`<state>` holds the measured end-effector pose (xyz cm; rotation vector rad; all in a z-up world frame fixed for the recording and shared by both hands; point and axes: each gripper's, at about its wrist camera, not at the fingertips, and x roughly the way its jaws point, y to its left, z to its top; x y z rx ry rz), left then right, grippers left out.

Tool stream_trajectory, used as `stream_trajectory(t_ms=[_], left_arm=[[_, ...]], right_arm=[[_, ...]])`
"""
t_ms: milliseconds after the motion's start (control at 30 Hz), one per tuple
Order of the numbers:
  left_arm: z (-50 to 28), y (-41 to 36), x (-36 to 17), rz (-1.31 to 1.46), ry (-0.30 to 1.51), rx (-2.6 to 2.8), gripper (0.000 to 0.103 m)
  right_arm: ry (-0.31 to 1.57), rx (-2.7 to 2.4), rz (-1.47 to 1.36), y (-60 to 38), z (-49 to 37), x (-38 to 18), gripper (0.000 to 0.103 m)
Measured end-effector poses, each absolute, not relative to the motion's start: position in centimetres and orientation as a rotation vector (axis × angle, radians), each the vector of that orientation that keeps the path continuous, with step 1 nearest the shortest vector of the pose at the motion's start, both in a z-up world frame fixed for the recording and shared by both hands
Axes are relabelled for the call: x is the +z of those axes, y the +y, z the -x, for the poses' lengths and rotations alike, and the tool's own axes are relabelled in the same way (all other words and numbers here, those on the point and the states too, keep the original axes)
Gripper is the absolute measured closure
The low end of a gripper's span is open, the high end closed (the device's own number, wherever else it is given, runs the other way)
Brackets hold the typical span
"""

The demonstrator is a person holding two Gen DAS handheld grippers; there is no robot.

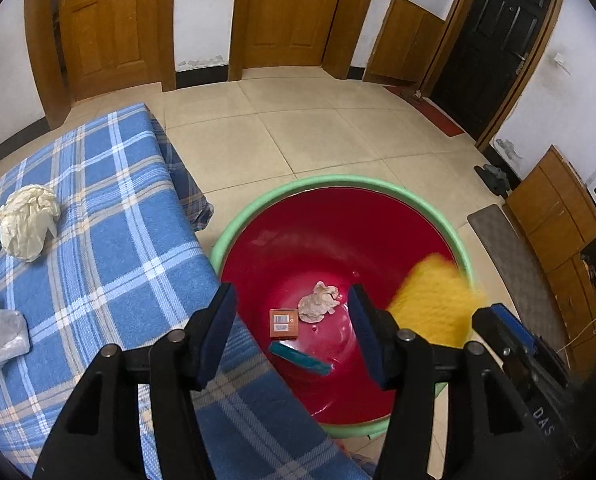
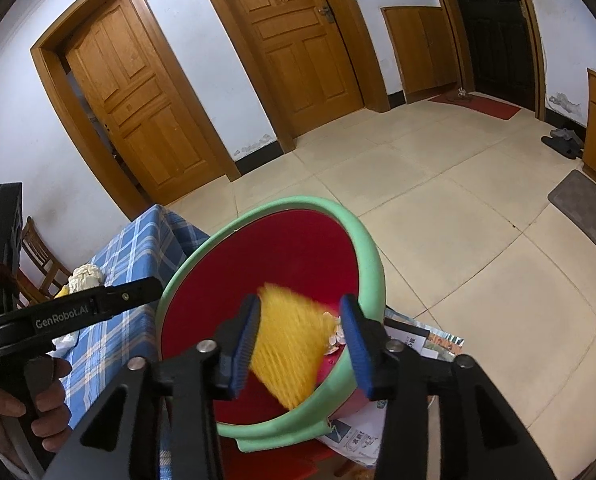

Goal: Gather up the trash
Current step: 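Move both tools back over the table toward the remaining items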

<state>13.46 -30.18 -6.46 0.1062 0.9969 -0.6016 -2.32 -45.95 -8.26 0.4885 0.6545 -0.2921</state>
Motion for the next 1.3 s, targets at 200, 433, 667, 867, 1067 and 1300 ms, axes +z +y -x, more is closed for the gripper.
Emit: stream_trajectory(t_ms=[200, 433, 667, 867, 1067, 1300], left_arm=[[-13.6, -28.9, -5.9, -0.100, 0.983, -0.582, 0.045], [-13.6, -26.4, -4.8, -0.082, 0.966, -0.551, 0.045], [-12.8, -22.3, -3.1, -0.061, 0.934, -0.495, 0.045], [-12.6, -17.6, -1.9, -0.017, 0.910, -0.439, 0.045], [-12.1, -12.9, -0.6, 0.016, 0.883, -0.375, 0.045], [-12.2, -7.2, -0.2, 0.067, 0.870, -0.286, 0.044]], right_arm=[[0.654, -0.293, -0.484, -45.6, 2.5, -7.9, 0.053], [0.647, -0.287, -0.477, -44.7, 2.2, -6.6, 0.042], [0.634, -0.249, -0.451, -42.4, 1.9, -4.4, 0.038], [0.621, -0.207, -0.415, -39.1, 1.4, -2.4, 0.036], [0.613, -0.169, -0.382, -36.0, 1.0, -0.5, 0.035], [0.624, -0.131, -0.360, -33.3, 0.3, 0.4, 0.034]])
